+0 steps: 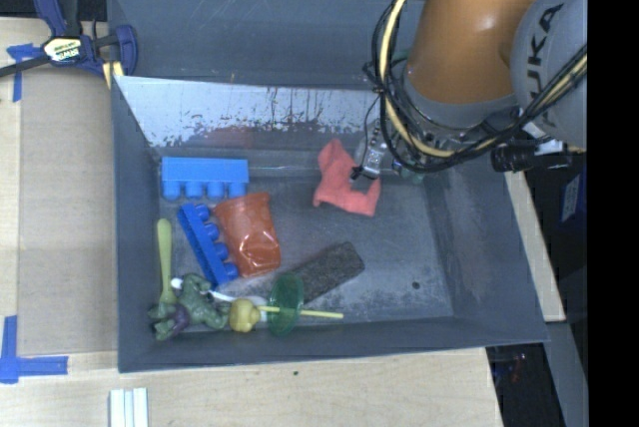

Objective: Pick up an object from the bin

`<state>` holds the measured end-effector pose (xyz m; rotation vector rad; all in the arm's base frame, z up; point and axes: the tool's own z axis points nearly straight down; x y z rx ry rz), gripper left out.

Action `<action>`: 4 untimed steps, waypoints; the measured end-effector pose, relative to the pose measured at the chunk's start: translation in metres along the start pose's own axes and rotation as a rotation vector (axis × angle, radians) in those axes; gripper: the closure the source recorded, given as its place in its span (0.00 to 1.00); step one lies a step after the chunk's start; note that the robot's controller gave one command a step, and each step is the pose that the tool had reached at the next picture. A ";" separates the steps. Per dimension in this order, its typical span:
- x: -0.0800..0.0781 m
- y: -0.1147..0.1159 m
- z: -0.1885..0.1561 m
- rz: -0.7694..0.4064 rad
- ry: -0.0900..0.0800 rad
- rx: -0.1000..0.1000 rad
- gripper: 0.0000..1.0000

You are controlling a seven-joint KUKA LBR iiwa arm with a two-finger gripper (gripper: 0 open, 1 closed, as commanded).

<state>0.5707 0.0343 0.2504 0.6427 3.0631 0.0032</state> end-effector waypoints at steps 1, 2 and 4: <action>0.010 -0.006 0.048 0.066 -0.007 -0.004 1.00; 0.005 0.006 0.071 -0.082 -0.009 -0.003 1.00; 0.040 0.009 0.108 -0.121 -0.014 -0.006 0.00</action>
Offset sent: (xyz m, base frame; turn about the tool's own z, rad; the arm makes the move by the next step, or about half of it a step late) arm 0.0097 0.0153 -0.0732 -0.2091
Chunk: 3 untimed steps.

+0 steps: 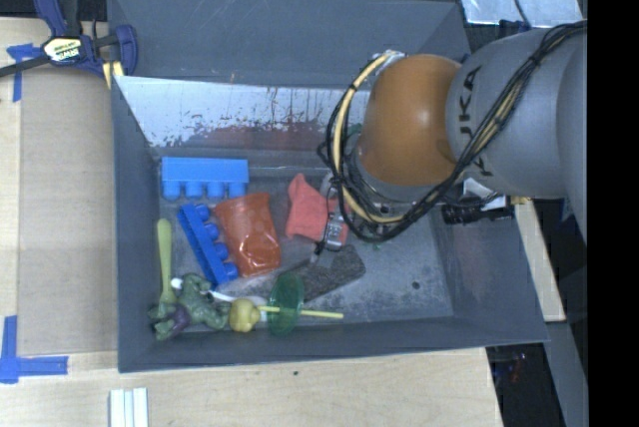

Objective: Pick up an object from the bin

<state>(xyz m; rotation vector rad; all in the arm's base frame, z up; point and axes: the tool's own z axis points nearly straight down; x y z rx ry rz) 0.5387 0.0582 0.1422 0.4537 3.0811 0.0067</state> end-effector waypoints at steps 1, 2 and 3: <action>0.006 0.001 0.002 -0.018 -0.001 -0.001 0.00; -0.018 0.000 0.023 -0.103 -0.009 -0.004 0.00; -0.038 -0.005 0.051 -0.176 -0.007 -0.001 0.00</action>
Offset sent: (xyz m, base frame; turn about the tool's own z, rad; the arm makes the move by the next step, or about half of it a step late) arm 0.0515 -0.0235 -0.0670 -0.2219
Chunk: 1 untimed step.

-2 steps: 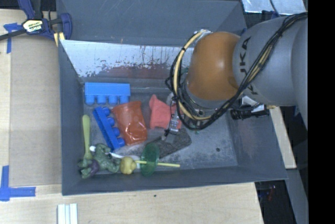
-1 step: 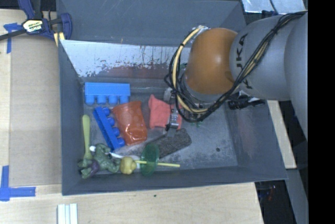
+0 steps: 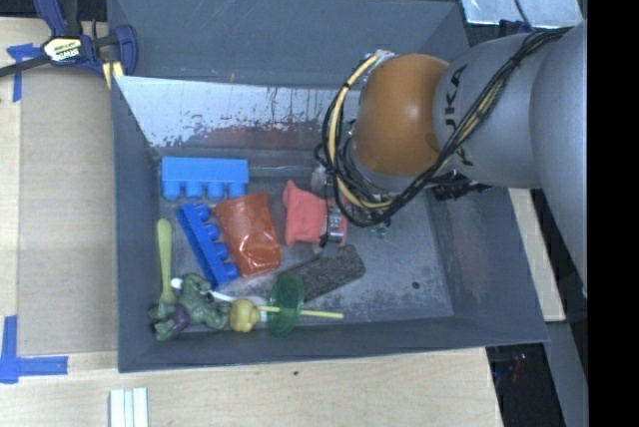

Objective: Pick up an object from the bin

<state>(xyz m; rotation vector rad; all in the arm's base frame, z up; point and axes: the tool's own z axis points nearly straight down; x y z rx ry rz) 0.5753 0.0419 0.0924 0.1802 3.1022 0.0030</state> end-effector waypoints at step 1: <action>-0.030 -0.016 -0.013 0.126 -0.006 -0.001 1.00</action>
Offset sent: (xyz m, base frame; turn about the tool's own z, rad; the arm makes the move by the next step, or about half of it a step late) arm 0.0000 0.0000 0.0000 0.0000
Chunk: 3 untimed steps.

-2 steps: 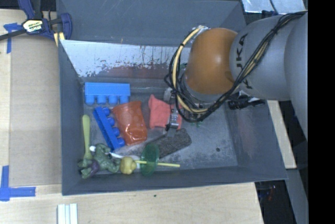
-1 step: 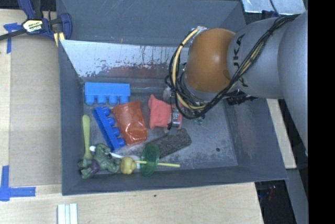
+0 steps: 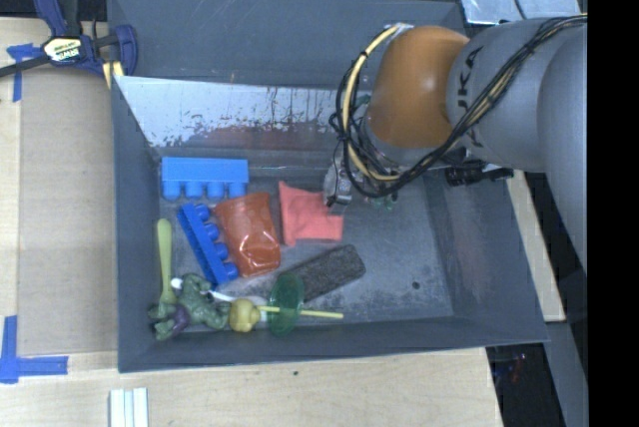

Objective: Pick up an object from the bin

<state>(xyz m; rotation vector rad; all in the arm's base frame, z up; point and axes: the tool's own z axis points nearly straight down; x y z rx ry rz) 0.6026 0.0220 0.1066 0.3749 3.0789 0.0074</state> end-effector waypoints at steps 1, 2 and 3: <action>0.000 0.000 0.000 0.000 0.000 0.000 0.00; 0.000 0.000 0.000 0.000 0.000 0.000 0.00; -0.013 -0.024 0.033 -0.012 -0.003 -0.001 0.00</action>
Offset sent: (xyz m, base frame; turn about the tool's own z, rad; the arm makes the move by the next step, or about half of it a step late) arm 0.0000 0.0000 0.0000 0.0000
